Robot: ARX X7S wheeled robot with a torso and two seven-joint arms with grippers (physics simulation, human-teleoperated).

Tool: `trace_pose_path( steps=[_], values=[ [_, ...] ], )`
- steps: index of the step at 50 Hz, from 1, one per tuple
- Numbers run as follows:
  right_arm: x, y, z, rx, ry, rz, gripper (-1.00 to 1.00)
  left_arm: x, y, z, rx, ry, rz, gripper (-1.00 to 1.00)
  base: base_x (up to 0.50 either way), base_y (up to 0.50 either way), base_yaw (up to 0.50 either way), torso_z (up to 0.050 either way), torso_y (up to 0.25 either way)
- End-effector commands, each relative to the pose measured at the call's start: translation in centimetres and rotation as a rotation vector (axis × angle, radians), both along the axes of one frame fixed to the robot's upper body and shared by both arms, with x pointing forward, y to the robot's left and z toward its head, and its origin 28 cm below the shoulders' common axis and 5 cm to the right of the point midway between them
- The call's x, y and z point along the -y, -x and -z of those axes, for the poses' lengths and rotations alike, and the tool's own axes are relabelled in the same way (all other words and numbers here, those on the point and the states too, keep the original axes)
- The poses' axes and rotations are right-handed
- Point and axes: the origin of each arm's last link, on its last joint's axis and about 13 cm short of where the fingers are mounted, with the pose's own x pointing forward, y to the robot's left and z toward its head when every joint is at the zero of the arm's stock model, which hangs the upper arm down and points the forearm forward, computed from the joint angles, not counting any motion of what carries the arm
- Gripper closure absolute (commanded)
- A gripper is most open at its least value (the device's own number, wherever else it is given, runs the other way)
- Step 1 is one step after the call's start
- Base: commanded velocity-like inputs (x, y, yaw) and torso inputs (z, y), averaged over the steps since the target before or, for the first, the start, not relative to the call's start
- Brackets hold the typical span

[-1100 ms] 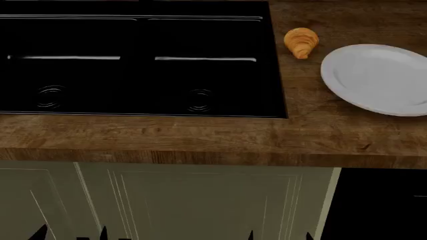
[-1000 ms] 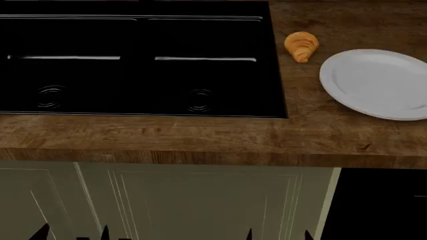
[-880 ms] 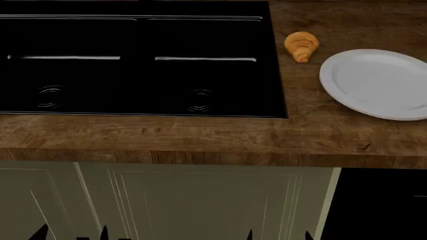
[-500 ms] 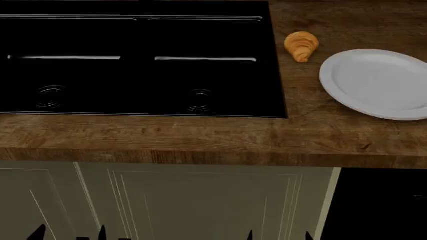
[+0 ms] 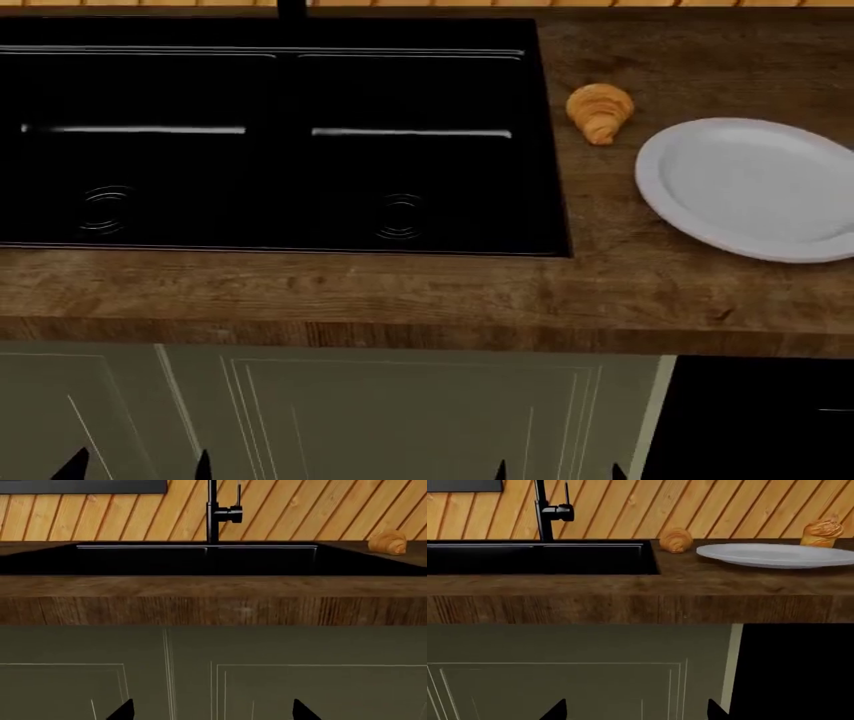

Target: Place the pastries on the plates.

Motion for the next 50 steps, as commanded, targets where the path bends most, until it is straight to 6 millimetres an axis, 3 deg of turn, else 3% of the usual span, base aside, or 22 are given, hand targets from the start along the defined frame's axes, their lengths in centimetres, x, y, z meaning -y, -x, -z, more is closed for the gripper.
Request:
trace_pose_path(
  steps=[1, 26, 32, 35, 39, 45, 48, 49, 50],
  values=[
    [0.0, 0.0, 0.0, -0.001, -0.002, 0.000, -1.00, 0.0, 0.0, 0.0, -0.003, 0.002, 0.002, -1.00, 0.00, 0.00, 0.00, 0.050, 0.035],
    [0.2, -0.2, 0.0, -0.007, 0.001, 0.008, -1.00, 0.2, -0.2, 0.0, -0.020, 0.006, 0.003, -1.00, 0.00, 0.00, 0.00, 0.050, 0.039],
    [0.3, 0.0, -0.4, 0.013, 0.057, 0.025, -1.00, -0.2, -0.1, -0.3, 0.034, -0.065, -0.080, -1.00, 0.00, 0.00, 0.00, 0.040, 0.028],
    [0.9, 0.9, -3.7, 0.087, 0.198, 0.056, -1.00, -2.3, -0.6, -2.7, 0.029, -0.118, -0.176, -1.00, 0.00, 0.00, 0.00, 0.000, 0.000],
    [2.9, 2.8, -10.0, 0.184, 0.370, 0.068, -1.00, -5.4, 1.3, -8.2, 0.056, -0.174, -0.181, -1.00, 0.00, 0.00, 0.00, 0.000, 0.000],
    [4.2, 5.7, -14.9, 0.231, 0.497, 0.056, -1.00, -6.6, 4.0, -13.8, 0.156, -0.261, -0.208, -1.00, 0.00, 0.00, 0.00, 0.000, 0.000],
    [4.6, 6.0, -15.9, 0.261, 0.528, 0.059, -1.00, -6.8, 4.6, -15.4, 0.178, -0.297, -0.214, -1.00, 0.00, 0.00, 0.00, 0.000, 0.000],
    [5.2, 6.0, -17.4, 0.347, 0.538, 0.163, -1.00, -7.3, 5.1, -17.4, 0.243, -0.352, -0.247, -1.00, 0.00, 0.00, 0.00, 0.000, 0.000],
    [5.0, 6.4, -17.6, 0.312, 0.551, 0.157, -1.00, -7.3, 5.1, -17.6, 0.245, -0.354, -0.248, -1.00, 0.00, 0.00, 0.00, 0.000, 0.000]
  ],
)
